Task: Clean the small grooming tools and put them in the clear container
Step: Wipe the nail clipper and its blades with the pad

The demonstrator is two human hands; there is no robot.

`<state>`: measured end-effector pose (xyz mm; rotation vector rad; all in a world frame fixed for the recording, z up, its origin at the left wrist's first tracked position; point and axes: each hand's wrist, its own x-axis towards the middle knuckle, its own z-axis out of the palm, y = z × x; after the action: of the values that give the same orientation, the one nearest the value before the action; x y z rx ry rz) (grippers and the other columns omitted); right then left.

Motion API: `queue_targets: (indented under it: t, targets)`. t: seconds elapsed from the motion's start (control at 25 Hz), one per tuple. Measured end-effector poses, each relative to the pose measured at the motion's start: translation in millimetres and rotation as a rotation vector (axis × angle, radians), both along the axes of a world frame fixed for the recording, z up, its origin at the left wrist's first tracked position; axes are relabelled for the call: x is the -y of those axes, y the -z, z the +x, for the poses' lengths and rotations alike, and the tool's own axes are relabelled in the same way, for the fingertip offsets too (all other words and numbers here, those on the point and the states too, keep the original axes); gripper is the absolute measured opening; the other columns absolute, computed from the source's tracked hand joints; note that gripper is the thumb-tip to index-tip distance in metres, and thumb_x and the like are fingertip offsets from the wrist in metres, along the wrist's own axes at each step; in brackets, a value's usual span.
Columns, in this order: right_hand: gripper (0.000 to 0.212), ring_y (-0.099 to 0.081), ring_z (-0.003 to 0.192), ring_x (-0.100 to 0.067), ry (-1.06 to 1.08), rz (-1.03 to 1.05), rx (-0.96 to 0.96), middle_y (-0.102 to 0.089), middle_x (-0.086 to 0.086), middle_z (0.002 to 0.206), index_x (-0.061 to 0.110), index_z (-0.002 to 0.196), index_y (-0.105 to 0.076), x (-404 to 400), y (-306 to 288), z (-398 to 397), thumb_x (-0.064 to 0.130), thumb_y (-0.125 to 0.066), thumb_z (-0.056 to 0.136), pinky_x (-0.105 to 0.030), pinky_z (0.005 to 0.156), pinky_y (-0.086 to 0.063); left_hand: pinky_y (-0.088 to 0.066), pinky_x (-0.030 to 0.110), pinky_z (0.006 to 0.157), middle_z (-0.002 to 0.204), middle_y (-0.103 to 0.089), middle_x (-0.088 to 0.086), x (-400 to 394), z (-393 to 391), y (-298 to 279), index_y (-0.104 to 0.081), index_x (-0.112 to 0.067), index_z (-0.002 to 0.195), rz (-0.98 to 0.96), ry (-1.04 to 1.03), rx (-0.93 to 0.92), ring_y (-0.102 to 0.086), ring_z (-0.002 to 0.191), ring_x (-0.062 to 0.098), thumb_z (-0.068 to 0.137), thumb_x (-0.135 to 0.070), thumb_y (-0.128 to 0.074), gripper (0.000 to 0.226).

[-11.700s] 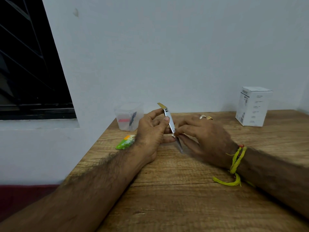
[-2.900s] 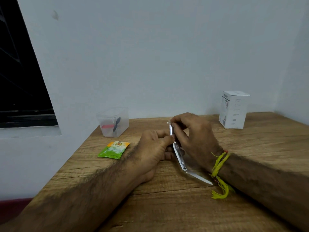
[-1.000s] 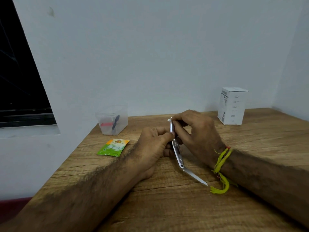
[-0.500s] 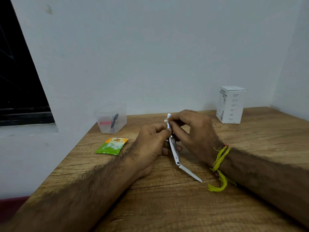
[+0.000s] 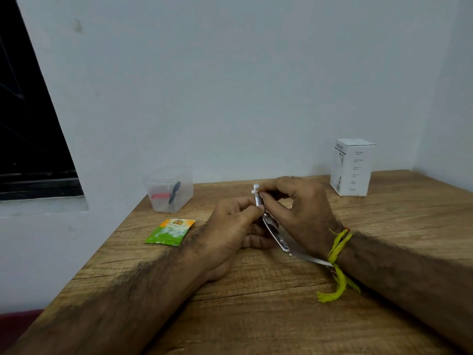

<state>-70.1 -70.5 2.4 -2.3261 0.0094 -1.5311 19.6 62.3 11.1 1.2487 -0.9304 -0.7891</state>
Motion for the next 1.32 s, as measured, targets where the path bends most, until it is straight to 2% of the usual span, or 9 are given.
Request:
queue_targets:
  t: [0.16, 0.32, 0.44, 0.6, 0.72, 0.84, 0.96, 1.32]
  targets:
    - [0.012, -0.07, 0.082, -0.006, -0.028, -0.012, -0.016, -0.075, 0.002, 0.086, 0.008, 0.096, -0.077, 3, -1, -1, 0.008, -0.071, 0.086, -0.025, 0.076, -0.057, -0.061, 0.034, 0.061, 0.077, -0.068, 0.01, 0, -1, -1, -0.071, -0.004, 0.104, 0.022, -0.009, -0.011, -0.071, 0.067, 0.024, 0.105, -0.013, -0.047, 0.025]
    - [0.013, -0.071, 0.086, -0.006, -0.101, 0.121, -0.042, -0.076, 0.006, 0.089, 0.012, 0.095, -0.079, 2, -2, -2, 0.005, -0.073, 0.085, -0.024, 0.081, -0.057, -0.062, 0.036, 0.064, 0.078, -0.065, 0.011, 1, 1, -1, -0.069, -0.007, 0.111, 0.028, -0.02, -0.062, -0.07, 0.067, 0.028, 0.106, -0.011, -0.044, 0.026]
    - [0.012, -0.071, 0.087, -0.008, -0.105, 0.154, -0.027, -0.075, 0.006, 0.089, 0.011, 0.094, -0.079, 4, -2, 1, 0.003, -0.075, 0.084, -0.024, 0.08, -0.057, -0.062, 0.033, 0.063, 0.088, -0.068, 0.013, 2, 1, 0, -0.068, -0.007, 0.116, 0.045, -0.026, -0.069, -0.071, 0.069, 0.026, 0.105, -0.016, -0.048, 0.024]
    - [0.008, -0.071, 0.086, -0.007, -0.085, 0.194, -0.008, -0.074, 0.006, 0.086, 0.011, 0.09, -0.078, 7, -3, 2, 0.006, -0.076, 0.084, -0.025, 0.079, -0.057, -0.062, 0.029, 0.073, 0.109, -0.073, 0.02, 1, 7, 0, -0.065, -0.003, 0.124, 0.052, 0.021, -0.1, -0.075, 0.086, 0.027, 0.101, -0.007, -0.054, 0.025]
    - [0.006, -0.071, 0.085, -0.008, -0.074, 0.223, -0.005, -0.074, 0.006, 0.085, 0.01, 0.09, -0.078, 9, -4, -1, 0.007, -0.076, 0.086, -0.026, 0.079, -0.057, -0.062, 0.03, 0.076, 0.107, -0.074, 0.022, -3, 8, -2, -0.063, -0.001, 0.124, 0.051, 0.099, -0.106, -0.075, 0.096, 0.031, 0.099, -0.001, -0.056, 0.026]
    - [0.009, -0.069, 0.085, -0.006, -0.017, 0.07, -0.058, -0.074, 0.005, 0.088, 0.01, 0.094, -0.077, 8, -2, -1, 0.007, -0.072, 0.087, -0.028, 0.078, -0.056, -0.063, 0.033, 0.076, 0.103, -0.075, 0.023, -4, 5, -2, -0.066, 0.001, 0.117, 0.036, 0.078, -0.091, -0.075, 0.093, 0.029, 0.096, 0.001, -0.06, 0.022]
    - [0.012, -0.068, 0.084, -0.01, 0.032, -0.09, -0.09, -0.073, 0.004, 0.088, 0.012, 0.098, -0.076, 10, 1, -1, 0.012, -0.067, 0.089, -0.033, 0.076, -0.055, -0.063, 0.033, 0.071, 0.102, -0.074, 0.026, -3, 5, -1, -0.068, 0.003, 0.113, 0.02, 0.023, -0.107, -0.076, 0.086, 0.027, 0.094, 0.001, -0.063, 0.02]
    - [0.012, -0.065, 0.085, -0.016, 0.08, -0.184, -0.09, -0.069, 0.0, 0.09, 0.009, 0.098, -0.074, 12, 0, 2, 0.01, -0.063, 0.091, -0.039, 0.075, -0.053, -0.063, 0.034, 0.068, 0.102, -0.074, 0.026, -3, 4, 0, -0.065, 0.005, 0.115, 0.032, 0.006, -0.099, -0.076, 0.08, 0.027, 0.094, 0.004, -0.062, 0.022]
